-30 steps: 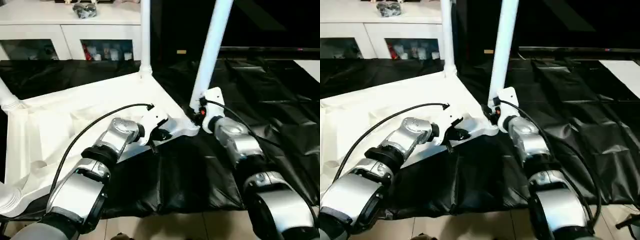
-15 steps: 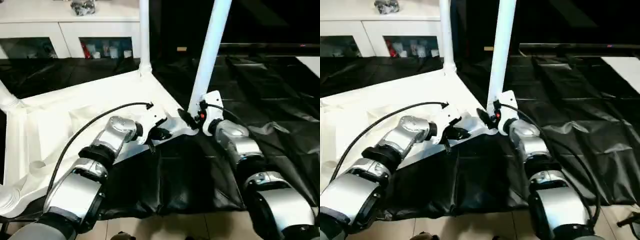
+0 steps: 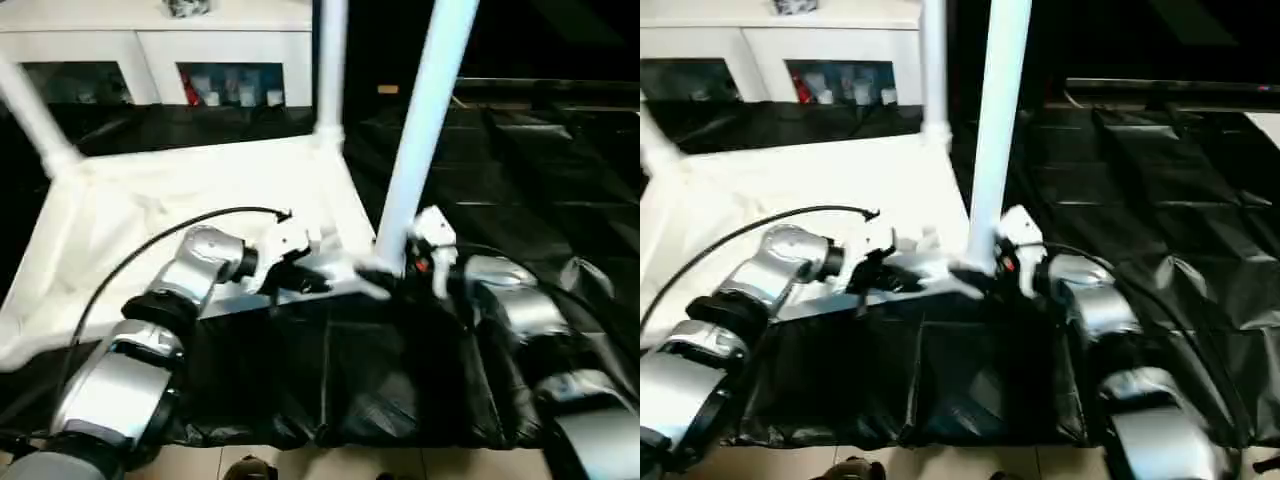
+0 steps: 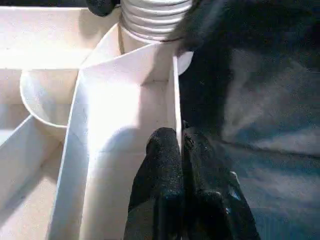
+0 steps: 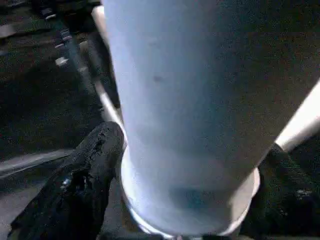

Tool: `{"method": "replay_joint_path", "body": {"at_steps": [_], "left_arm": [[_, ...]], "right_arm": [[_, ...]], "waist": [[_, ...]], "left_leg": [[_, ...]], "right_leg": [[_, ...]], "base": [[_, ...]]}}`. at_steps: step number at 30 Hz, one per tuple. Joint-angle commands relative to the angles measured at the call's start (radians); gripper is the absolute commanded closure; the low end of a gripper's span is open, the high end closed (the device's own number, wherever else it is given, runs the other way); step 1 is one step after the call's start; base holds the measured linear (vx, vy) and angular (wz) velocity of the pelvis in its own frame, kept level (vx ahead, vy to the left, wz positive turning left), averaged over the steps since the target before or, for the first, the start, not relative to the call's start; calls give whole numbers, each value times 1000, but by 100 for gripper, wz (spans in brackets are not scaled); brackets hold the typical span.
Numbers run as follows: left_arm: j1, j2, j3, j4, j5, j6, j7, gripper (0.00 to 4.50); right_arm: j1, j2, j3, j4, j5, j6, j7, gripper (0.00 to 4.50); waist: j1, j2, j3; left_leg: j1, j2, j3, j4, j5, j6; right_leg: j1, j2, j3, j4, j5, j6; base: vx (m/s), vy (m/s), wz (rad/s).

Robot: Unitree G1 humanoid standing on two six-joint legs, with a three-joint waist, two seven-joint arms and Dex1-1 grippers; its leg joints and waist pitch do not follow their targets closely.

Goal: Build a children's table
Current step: Rotate leg to tighten

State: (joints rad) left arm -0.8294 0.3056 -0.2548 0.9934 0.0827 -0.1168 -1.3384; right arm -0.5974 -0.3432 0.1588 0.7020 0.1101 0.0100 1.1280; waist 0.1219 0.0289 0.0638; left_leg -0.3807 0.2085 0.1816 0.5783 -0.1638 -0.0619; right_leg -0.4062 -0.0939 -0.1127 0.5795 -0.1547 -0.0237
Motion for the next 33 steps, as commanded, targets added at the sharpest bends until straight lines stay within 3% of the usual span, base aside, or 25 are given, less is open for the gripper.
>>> {"method": "replay_joint_path", "body": {"at_steps": [1, 3, 5, 16, 18, 19, 21, 23, 26, 27, 33], "left_arm": [[-9, -18, -15, -43, -16, -34, -41, 450], [-8, -14, -15, -44, -18, -40, -59, 450], [-5, -8, -19, -43, -17, -46, -88, 450], [1, -20, -6, -33, -24, -24, -78, 450], [-5, -37, 7, -22, -23, 6, -25, 450], [-15, -58, 22, -7, -22, 32, 41, 450], [-29, -85, 36, 11, -18, 56, 121, 450], [-39, -104, 38, 23, -9, 70, 177, 450], [-74, -193, 48, 56, 15, 108, 381, 450], [-74, -193, 48, 56, 15, 108, 381, 450], [-80, -232, 35, 72, 37, 99, 444, 450]], "right_arm": [[10, 2, 32, -38, 3, 17, 47, 124], [15, -5, 33, -56, 9, 23, 65, 124], [25, -19, 38, -91, 11, 42, 84, 156], [78, 8, 46, -146, 26, 107, 77, 173], [79, 41, 21, -125, 18, 103, -12, 173], [65, 84, -12, -78, 0, 95, -147, 173], [45, 131, -53, -24, -7, 113, -286, 173], [32, 160, -73, 6, -5, 120, -359, 174], [-42, 279, -136, 138, -21, 110, -665, 174], [-42, 279, -136, 138, -21, 110, -665, 174], [-90, 339, -136, 213, -46, 20, -732, 174]], "waist": [[-1, 5, -82], [0, 3, -80], [1, -1, -80], [7, -6, -85], [11, -8, -84], [9, -7, -82], [2, -8, -77], [-14, -10, -72], [-27, -4, -72], [-31, -4, -71], [-36, -6, -75]], "left_leg": [[28, 35, -2, -61, -251, 69], [31, 35, -2, -63, -273, 52], [31, 35, 0, -64, -273, 45], [22, 32, 4, -56, -194, 76], [24, 33, 3, -58, -204, 64], [25, 34, 4, -58, -208, 52], [25, 30, 0, -63, -257, 18], [33, 26, -2, -65, -305, -3], [34, 24, -6, -66, -322, -16], [35, 22, -6, -67, -325, -21], [28, 18, -3, -64, -296, 15]], "right_leg": [[56, -63, 54, -52, -161, -264], [54, -61, 55, -56, -200, -256], [53, -61, 59, -55, -216, -249], [56, -63, 63, -45, -166, -246], [53, -64, 63, -49, -201, -235], [49, -65, 65, -49, -214, -232], [49, -68, 62, -58, -313, -211], [43, -66, 63, -71, -399, -184], [43, -68, 63, -76, -438, -167], [41, -66, 62, -78, -446, -163], [48, -62, 62, -78, -385, -160]], "base": [[0, 0, 0], [0, 0, 0], [0, 0, 0], [0, 0, 0], [0, 0, 0], [0, 0, 0], [0, 0, 0], [0, 0, 0], [0, 0, 0], [0, 0, 0], [0, 0, 0]]}}
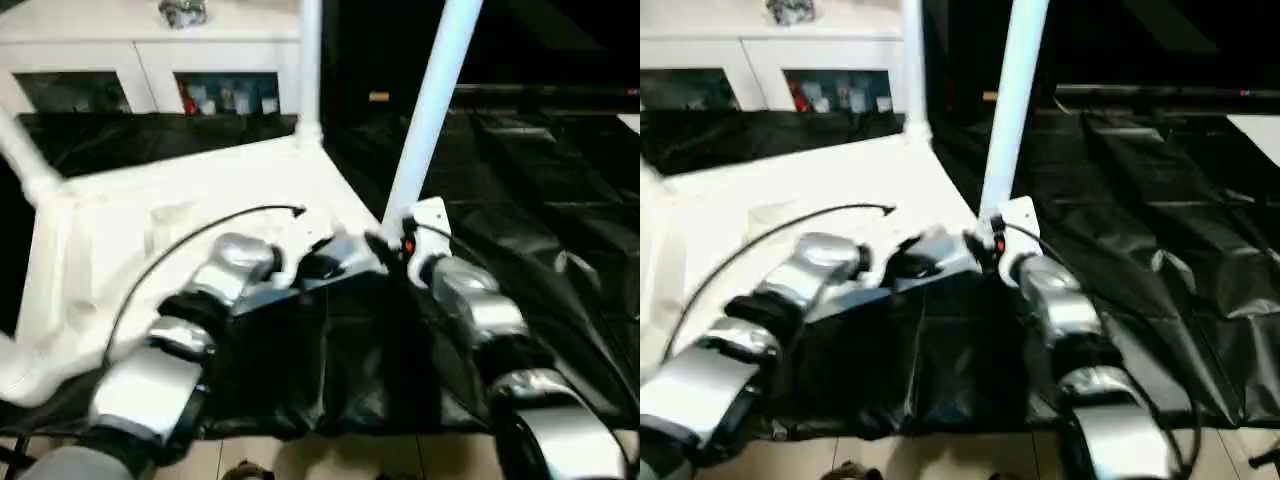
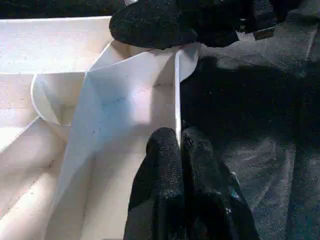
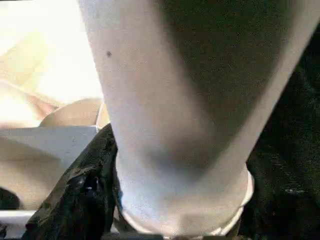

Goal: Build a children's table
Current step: Rotate leg to tighten

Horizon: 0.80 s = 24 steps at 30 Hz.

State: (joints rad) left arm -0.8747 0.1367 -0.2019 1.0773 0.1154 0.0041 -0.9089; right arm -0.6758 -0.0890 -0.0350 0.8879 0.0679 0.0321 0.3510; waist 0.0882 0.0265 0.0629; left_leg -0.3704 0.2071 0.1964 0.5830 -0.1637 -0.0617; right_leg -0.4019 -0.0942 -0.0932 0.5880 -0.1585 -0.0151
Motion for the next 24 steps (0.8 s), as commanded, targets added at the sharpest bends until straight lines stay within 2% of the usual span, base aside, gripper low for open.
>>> {"method": "replay_joint_path", "body": {"at_steps": [1, 2, 4, 6, 7, 9, 10, 12, 13, 15, 17, 19, 20, 24], "left_arm": [[-34, -61, -20, -11, 8, -29, 14, 450], [-31, -57, -21, -13, 7, -38, 1, 450], [-31, -55, -20, -11, 8, -47, -9, 450], [-31, -53, -20, -10, 9, -50, -11, 450], [-24, -41, -21, -14, 3, -77, -42, 450], [-19, -33, -21, -18, -4, -97, -69, 450], [-9, -16, -25, -29, -11, -123, -122, 450], [-6, -12, -26, -31, -12, -129, -135, 450], [3, 6, -30, -39, -15, -148, -186, 450], [9, 21, -33, -43, -17, -167, -227, 450], [14, 42, -34, -44, -24, -192, -283, 450], [16, 53, -30, -40, -30, -204, -320, 450], [18, 63, -30, -41, -34, -213, -349, 450], [26, 93, -35, -45, -44, -228, -439, 450]], "right_arm": [[-13, 85, 57, 27, -3, -10, 51, 118], [-14, 84, 48, 23, 9, -12, 66, 104], [-22, 85, 31, 33, 15, -21, 76, 98], [-24, 85, 27, 36, 16, -26, 79, 68], [-23, 63, 43, 35, 0, -68, 115, 60], [-18, 46, 58, 31, -10, -98, 145, 55], [4, 9, 79, 7, -7, -124, 238, 55], [10, -1, 83, 0, -5, -129, 265, 55], [34, -37, 103, -31, 0, -131, 365, 55], [58, -72, 122, -65, 6, -125, 456, 55], [91, -120, 149, -121, 20, -106, 587, 55], [106, -150, 166, -150, 30, -93, 664, 55], [117, -174, 179, -176, 39, -78, 719, 55], [142, -223, 204, -242, 64, -33, 837, 71]], "waist": [[-2, -3, -75], [-1, 1, -75], [-3, 0, -75], [-3, -2, -74], [-3, -2, -74], [-2, 0, -76], [1, 1, -78], [5, 0, -79], [9, 4, -80], [13, 1, -81], [17, 4, -83], [21, 3, -82], [23, 6, -80], [26, 5, -76]], "left_leg": [[18, 21, -17, -69, -293, 20], [17, 21, -17, -69, -292, 22], [18, 22, -16, -70, -301, 24], [18, 22, -16, -70, -304, 25], [18, 22, -16, -70, -306, 25], [17, 22, -16, -69, -310, 26], [17, 23, -16, -69, -299, 32], [14, 25, -12, -65, -272, 46], [12, 25, -12, -63, -252, 61], [10, 26, -11, -61, -244, 72], [10, 28, -11, -59, -231, 86], [11, 29, -11, -59, -239, 91], [13, 29, -12, -61, -253, 88], [15, 31, -14, -66, -294, 69]], "right_leg": [[44, -60, 43, -83, -356, -178], [45, -60, 43, -80, -336, -187], [45, -60, 44, -80, -326, -195], [46, -60, 43, -81, -334, -196], [45, -60, 43, -81, -338, -196], [47, -60, 43, -80, -334, -196], [48, -61, 43, -78, -307, -203], [50, -58, 44, -70, -255, -218], [53, -57, 43, -65, -213, -236], [55, -56, 43, -62, -186, -241], [56, -57, 44, -55, -142, -257], [56, -58, 44, -55, -149, -264], [55, -57, 43, -60, -174, -263], [54, -59, 44, -67, -245, -251]], "base": [[0, 0, 0], [0, 0, 0], [0, 0, 0], [0, 0, 0], [0, 0, 0], [0, 0, 0], [0, 0, 0], [0, 0, 0], [0, 0, 0], [0, 0, 0], [0, 0, 0], [0, 0, 0], [0, 0, 0], [0, 0, 0]]}}
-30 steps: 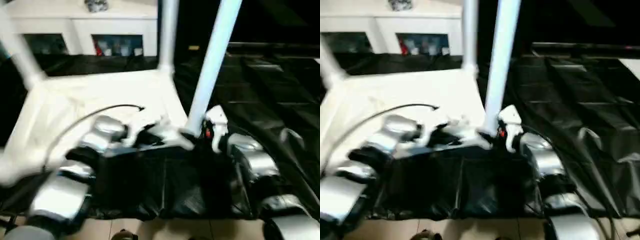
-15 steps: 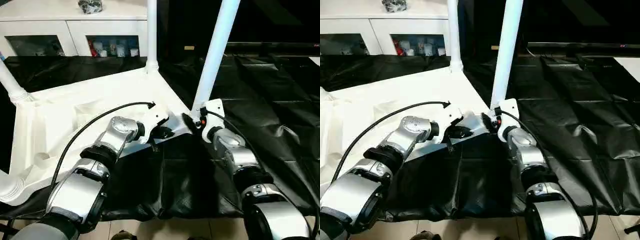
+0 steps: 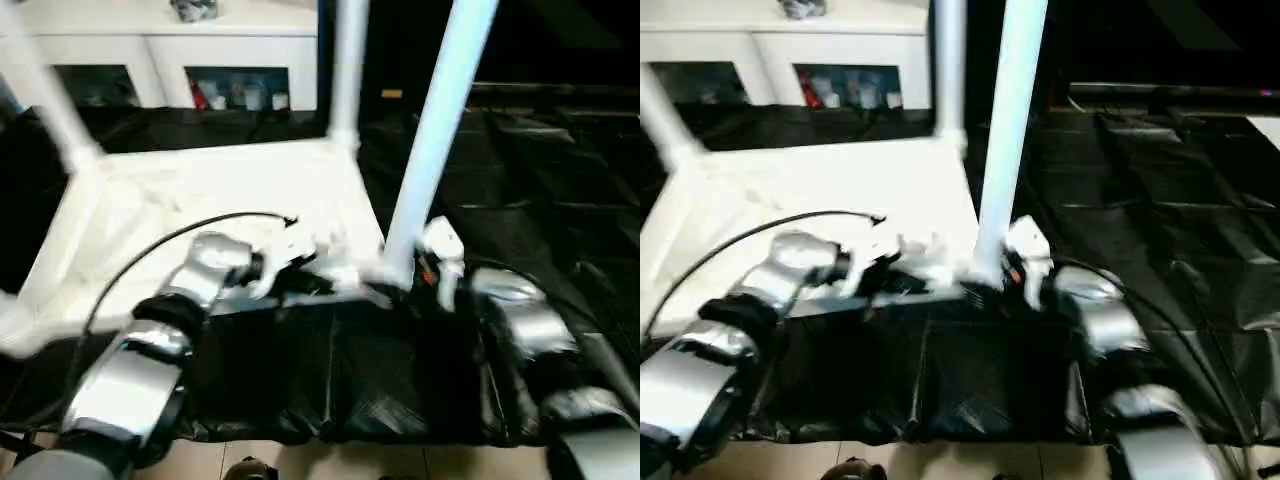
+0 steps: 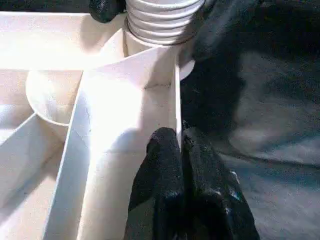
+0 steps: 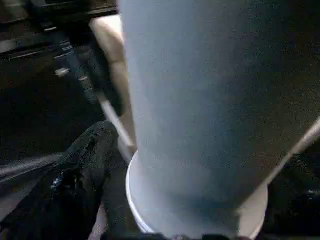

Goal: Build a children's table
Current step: Rotate leg to tighten

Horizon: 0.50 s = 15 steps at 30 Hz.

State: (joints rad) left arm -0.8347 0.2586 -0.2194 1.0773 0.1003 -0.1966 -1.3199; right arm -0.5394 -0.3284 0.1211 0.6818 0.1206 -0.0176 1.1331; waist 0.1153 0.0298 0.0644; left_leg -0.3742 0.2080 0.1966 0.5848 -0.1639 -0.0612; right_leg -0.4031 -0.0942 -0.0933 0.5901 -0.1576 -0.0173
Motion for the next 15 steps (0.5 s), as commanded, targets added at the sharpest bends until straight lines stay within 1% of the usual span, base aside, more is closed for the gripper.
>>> {"method": "replay_joint_path", "body": {"at_steps": [1, 2, 4, 5, 7, 8, 9, 11, 14, 15], "left_arm": [[-9, -18, -18, -48, -36, -29, -64, 450], [-9, -18, -18, -48, -36, -29, -66, 450], [-3, -6, -19, -53, -40, -34, -113, 450], [-2, -4, -18, -53, -40, -36, -125, 450], [0, -2, -16, -52, -39, -34, -139, 450], [1, 0, -16, -51, -37, -34, -144, 450], [3, 1, -15, -50, -37, -37, -148, 450], [4, 2, -15, -50, -37, -36, -149, 450], [6, 0, -11, -50, -41, -32, -144, 450], [9, -3, -8, -51, -41, -21, -128, 450]], "right_arm": [[13, 2, 54, -61, 21, 37, 93, 88], [13, 2, 55, -62, 21, 38, 95, 88], [22, -10, 65, -89, 27, 68, 138, 106], [25, -16, 73, -98, 24, 75, 150, 116], [29, -20, 83, -104, 23, 93, 167, 139], [32, -20, 85, -106, 22, 97, 169, 139], [35, -17, 88, -108, 23, 104, 169, 149], [36, -16, 89, -110, 23, 108, 169, 165], [43, -7, 85, -116, 24, 124, 159, 171], [51, 9, 71, -132, 39, 154, 124, 173]], "waist": [[-1, 1, -77], [0, 1, -77], [2, 0, -76], [2, -1, -77], [4, 1, -77], [4, 0, -78], [5, 1, -77], [5, 0, -77], [6, 0, -78], [6, 2, -78]], "left_leg": [[22, 32, -15, -69, -309, 55], [23, 31, -14, -69, -313, 52], [24, 31, -14, -69, -314, 49], [22, 32, -15, -69, -305, 50], [22, 33, -15, -70, -299, 49], [22, 33, -15, -70, -299, 46], [21, 33, -16, -70, -302, 42], [22, 32, -16, -70, -302, 37], [21, 32, -16, -69, -293, 37], [21, 32, -16, -69, -291, 38]], "right_leg": [[52, -61, 45, -71, -273, -244], [51, -61, 45, -72, -282, -243], [50, -61, 47, -74, -295, -239], [52, -62, 47, -71, -288, -239], [50, -62, 47, -71, -286, -237], [50, -62, 46, -71, -285, -237], [50, -64, 46, -71, -294, -236], [50, -63, 46, -71, -302, -231], [50, -63, 46, -71, -290, -233], [50, -63, 46, -71, -286, -233]], "base": [[0, 0, 0], [0, 0, 0], [0, 0, 0], [0, 0, 0], [0, 0, 0], [0, 0, 0], [0, 0, 0], [0, 0, 0], [0, 0, 0], [0, 0, 0]]}}
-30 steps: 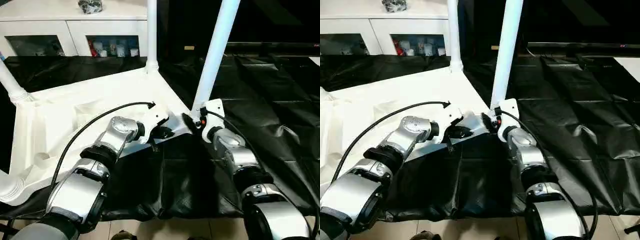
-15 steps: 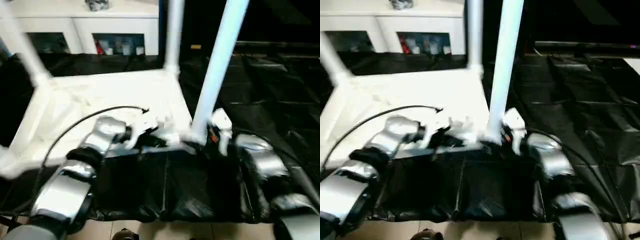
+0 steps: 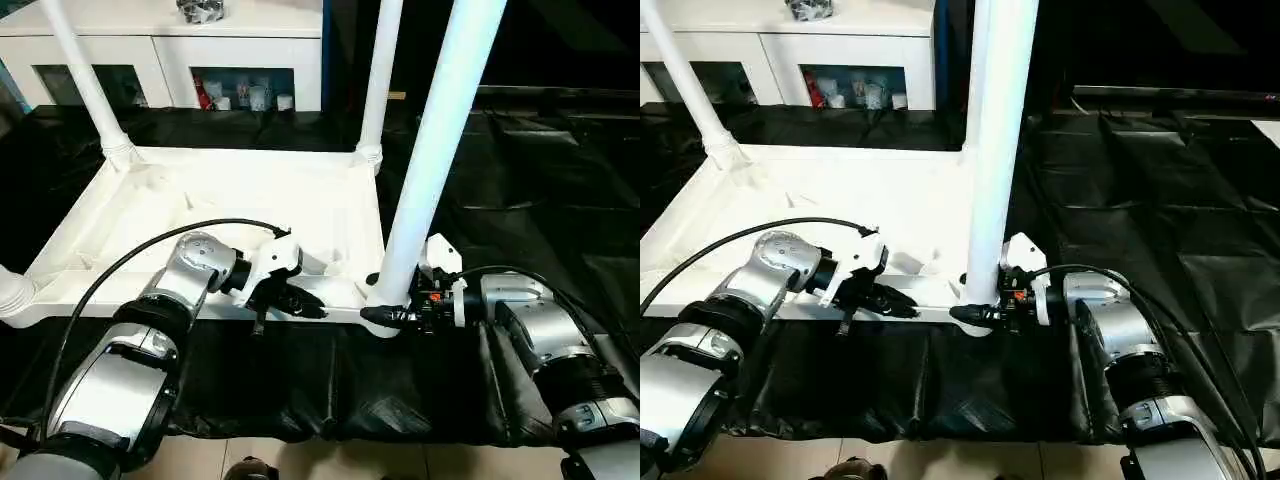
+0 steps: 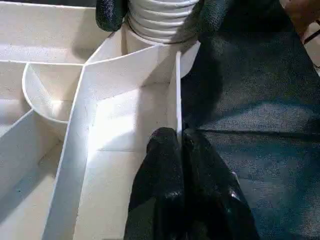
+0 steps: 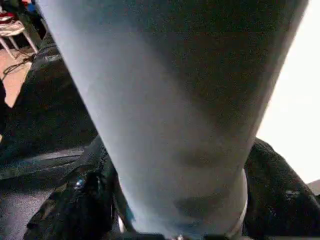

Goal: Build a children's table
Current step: Rotate leg to tighten

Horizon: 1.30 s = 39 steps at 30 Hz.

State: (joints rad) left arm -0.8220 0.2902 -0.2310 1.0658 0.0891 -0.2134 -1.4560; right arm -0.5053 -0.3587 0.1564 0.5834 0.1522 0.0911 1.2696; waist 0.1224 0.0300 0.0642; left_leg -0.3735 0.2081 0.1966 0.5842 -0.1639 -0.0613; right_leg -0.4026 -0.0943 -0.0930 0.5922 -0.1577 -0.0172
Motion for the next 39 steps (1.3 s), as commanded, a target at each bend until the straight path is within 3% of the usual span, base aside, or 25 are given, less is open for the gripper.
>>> {"method": "replay_joint_path", "body": {"at_steps": [1, 3, 4, 5, 6, 9, 10, 12, 14, 17, 18, 19, 20, 22, 26, 31, 33, 34, 36, 39], "left_arm": [[-4, -38, 7, -39, -29, 0, 22, 450], [-9, -47, 13, -32, -19, 18, 78, 450], [-23, -59, 10, -16, 12, 22, 180, 450], [-24, -61, 10, -15, 15, 24, 189, 450], [-28, -65, 9, -11, 22, 31, 212, 450], [-61, -123, 37, 5, 15, 97, 352, 450], [-67, -137, 39, 5, 16, 109, 380, 450], [-78, -172, 47, 8, 12, 132, 439, 450], [-83, -210, 48, 9, 15, 134, 495, 450], [-79, -238, 47, 5, 16, 125, 523, 450], [-77, -240, 45, 2, 16, 127, 524, 450], [-74, -241, 38, -1, 21, 122, 521, 450], [-70, -238, 34, -3, 23, 117, 513, 450], [-62, -230, 28, -8, 29, 108, 497, 450], [-51, -214, 19, -13, 38, 92, 474, 450], [-20, -150, 0, -31, 29, 25, 307, 450], [-19, -142, 1, -31, 23, 17, 280, 450], [-19, -135, 3, -32, 16, 11, 250, 450], [-24, -123, 12, -31, 1, 12, 207, 450], [-28, -112, 14, -28, -7, 5, 164, 450]], "right_arm": [[17, 53, 21, -37, 16, 66, -46, 173], [14, 84, -3, -28, 10, 72, -136, 173], [4, 127, -27, 5, -17, 60, -269, 173], [3, 131, -29, 8, -20, 57, -281, 173], [0, 141, -34, 17, -26, 50, -310, 173], [-46, 231, -77, 119, -64, 43, -570, 175], [-59, 252, -85, 143, -69, 38, -625, 175], [-90, 296, -104, 195, -85, 37, -762, 175], [-123, 340, -122, 248, -96, 9, -863, 175], [-147, 366, -136, 286, -106, -42, -912, 175], [-148, 367, -141, 288, -102, -51, -913, 175], [-151, 367, -145, 290, -102, -66, -910, 119], [-152, 365, -147, 290, -101, -74, -897, 106], [-155, 360, -149, 294, -101, -91, -883, 103], [-150, 335, -139, 288, -103, -112, -833, 62], [-82, 209, -66, 193, -84, -130, -507, 57], [-67, 185, -51, 169, -78, -123, -446, 57], [-50, 159, -35, 137, -69, -113, -382, 57], [-19, 108, -1, 75, -50, -94, -262, 57], [3, 67, 22, 23, -29, -61, -164, 57]], "waist": [[-1, 1, -77], [-3, 1, -76], [-8, 3, -75], [-15, 4, -71], [-18, -1, -69], [-33, 3, -66], [-41, 1, -66], [-45, 7, -65], [-54, 5, -68], [-58, 5, -73], [-58, 5, -73], [-58, 5, -75], [-57, 6, -77], [-56, 2, -79], [-53, 4, -81], [-38, 2, -80], [-30, 2, -79], [-29, 10, -78], [-23, 7, -76], [-18, 9, -76]], "left_leg": [[20, 32, -17, -70, -288, 38], [21, 32, -17, -71, -297, 31], [21, 32, -18, -73, -312, 15], [24, 29, -20, -74, -342, -3], [26, 26, -21, -74, -353, -5], [33, 22, -25, -73, -378, -21], [31, 20, -28, -74, -386, -20], [28, 20, -28, -75, -383, -19], [32, 17, -29, -75, -394, -19], [28, 18, -24, -75, -360, -2], [27, 18, -22, -74, -354, 3], [23, 19, -22, -75, -335, 13], [21, 20, -20, -74, -318, 21], [19, 19, -17, -72, -296, 33], [15, 20, -15, -68, -262, 52], [13, 24, -11, -64, -246, 88], [17, 27, -11, -65, -263, 83], [18, 27, -12, -66, -271, 76], [25, 26, -10, -67, -297, 73], [23, 30, -12, -69, -299, 66]], "right_leg": [[50, -61, 46, -72, -282, -231], [48, -62, 46, -73, -297, -228], [45, -63, 45, -74, -329, -219], [41, -65, 44, -82, -391, -202], [43, -66, 41, -87, -431, -189], [33, -66, 39, -99, -523, -156], [38, -65, 36, -103, -539, -145], [37, -65, 37, -103, -534, -140], [36, -62, 34, -107, -523, -138], [39, -61, 40, -101, -416, -169], [39, -59, 41, -98, -391, -178], [44, -58, 42, -91, -343, -193], [46, -57, 43, -85, -298, -207], [49, -57, 43, -81, -263, -219], [55, -57, 43, -73, -211, -239], [59, -56, 42, -69, -179, -251], [56, -57, 43, -71, -206, -248], [55, -57, 43, -72, -220, -247], [54, -54, 43, -79, -254, -237], [53, -58, 45, -78, -263, -240]], "base": [[0, 0, 0], [0, 0, 0], [0, 0, 0], [0, 0, 0], [0, 0, 0], [0, 0, 0], [0, 0, 0], [0, 0, 0], [0, 0, 0], [0, 0, 0], [0, 0, 0], [0, 0, 0], [0, 0, 0], [0, 0, 0], [0, 0, 0], [0, 0, 0], [0, 0, 0], [0, 0, 0], [0, 0, 0], [0, 0, 0]]}}
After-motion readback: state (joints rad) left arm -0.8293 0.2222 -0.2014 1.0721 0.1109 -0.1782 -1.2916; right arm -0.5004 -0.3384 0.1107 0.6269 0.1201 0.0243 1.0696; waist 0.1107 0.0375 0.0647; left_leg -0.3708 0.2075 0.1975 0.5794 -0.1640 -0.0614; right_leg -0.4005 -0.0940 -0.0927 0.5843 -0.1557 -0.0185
